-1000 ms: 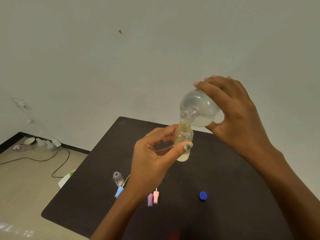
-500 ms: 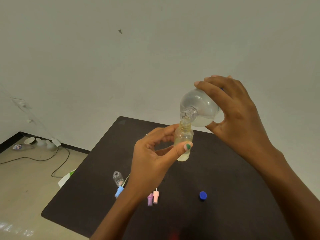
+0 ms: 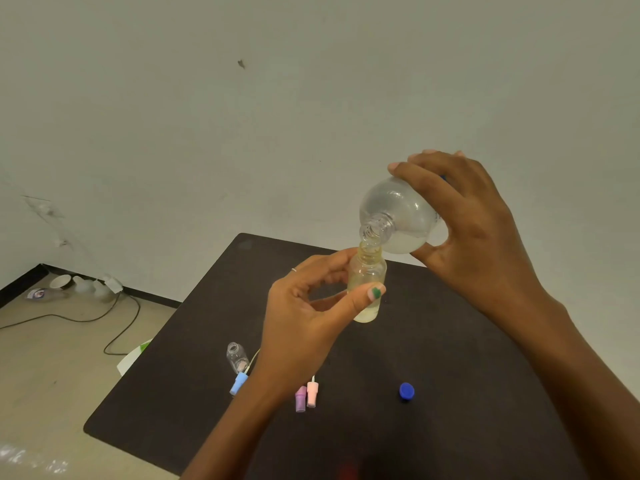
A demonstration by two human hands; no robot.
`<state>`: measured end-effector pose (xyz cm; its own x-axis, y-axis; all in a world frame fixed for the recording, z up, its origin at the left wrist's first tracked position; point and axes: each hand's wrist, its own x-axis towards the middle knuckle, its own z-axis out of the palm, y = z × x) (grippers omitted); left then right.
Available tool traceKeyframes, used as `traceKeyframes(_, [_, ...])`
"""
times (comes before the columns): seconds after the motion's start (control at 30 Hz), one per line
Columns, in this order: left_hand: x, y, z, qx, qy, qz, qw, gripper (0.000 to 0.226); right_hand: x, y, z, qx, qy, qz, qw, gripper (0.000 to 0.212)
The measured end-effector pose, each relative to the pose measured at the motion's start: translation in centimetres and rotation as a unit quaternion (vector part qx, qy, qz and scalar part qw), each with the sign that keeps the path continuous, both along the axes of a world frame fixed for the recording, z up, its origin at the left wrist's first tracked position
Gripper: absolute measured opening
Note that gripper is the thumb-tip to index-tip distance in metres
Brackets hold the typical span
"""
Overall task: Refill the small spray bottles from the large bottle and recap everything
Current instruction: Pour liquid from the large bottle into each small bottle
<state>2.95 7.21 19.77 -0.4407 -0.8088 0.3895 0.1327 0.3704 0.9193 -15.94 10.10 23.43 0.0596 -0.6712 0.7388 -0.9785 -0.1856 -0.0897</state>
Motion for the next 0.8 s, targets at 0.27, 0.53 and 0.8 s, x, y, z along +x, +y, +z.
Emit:
traceKeyframes(0.27, [-0.01,-0.12,-0.12,-0.004,0.005,0.000,1.000,0.032,0.03,0.00,0.01,0.002,0.001,-0.002,1.000,0.064])
traceKeyframes(0.53, [0.11,-0.14,-0.16,-0.013,0.003,-0.003,1.000,0.035,-0.01,-0.01,0.05,0.000,0.002,0.000,1.000,0.063])
traceKeyframes(0.8, [0.17,-0.07,0.01,-0.010,0.002,-0.002,1.000,0.033,0.01,-0.02,0.16,-0.002,0.007,0.003,1.000,0.064])
